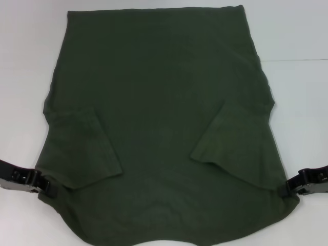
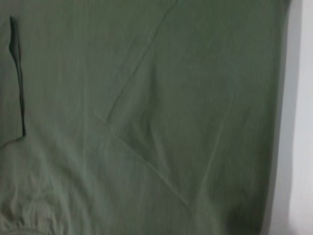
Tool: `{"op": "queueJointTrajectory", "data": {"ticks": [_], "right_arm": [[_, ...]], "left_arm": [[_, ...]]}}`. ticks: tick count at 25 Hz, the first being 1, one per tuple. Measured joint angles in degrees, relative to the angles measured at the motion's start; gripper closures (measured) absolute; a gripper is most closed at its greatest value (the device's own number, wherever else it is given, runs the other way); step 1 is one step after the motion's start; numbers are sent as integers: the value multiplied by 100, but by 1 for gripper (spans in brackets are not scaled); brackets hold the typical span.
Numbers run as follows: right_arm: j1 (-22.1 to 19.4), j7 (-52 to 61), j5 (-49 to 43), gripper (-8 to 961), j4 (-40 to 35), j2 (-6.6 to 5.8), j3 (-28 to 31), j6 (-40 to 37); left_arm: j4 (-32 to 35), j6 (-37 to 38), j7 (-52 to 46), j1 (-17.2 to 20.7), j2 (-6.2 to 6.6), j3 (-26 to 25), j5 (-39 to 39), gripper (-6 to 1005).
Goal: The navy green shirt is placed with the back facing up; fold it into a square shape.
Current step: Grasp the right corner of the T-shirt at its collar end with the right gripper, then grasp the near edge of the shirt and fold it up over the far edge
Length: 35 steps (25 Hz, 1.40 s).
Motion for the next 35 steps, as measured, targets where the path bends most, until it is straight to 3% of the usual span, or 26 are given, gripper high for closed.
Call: {"op": "queueJointTrajectory", "data": {"ticks": [4, 9, 23, 35], "right_arm": [[15, -171, -50, 751, -23, 21, -8, -35], [7, -203, -65, 908, -28, -7, 31, -34], [66, -358, -31, 914, -108, -21, 44, -93], [57, -498, -19, 914, -198, -100, 135, -352]], "left_arm": [[0, -2, -1, -17, 0, 0, 0, 959], [0, -3, 6, -22, 12, 0, 0, 959], [35, -12, 240, 23, -1, -56, -39, 959], [66, 204, 540, 80, 80, -69, -170, 960]]}}
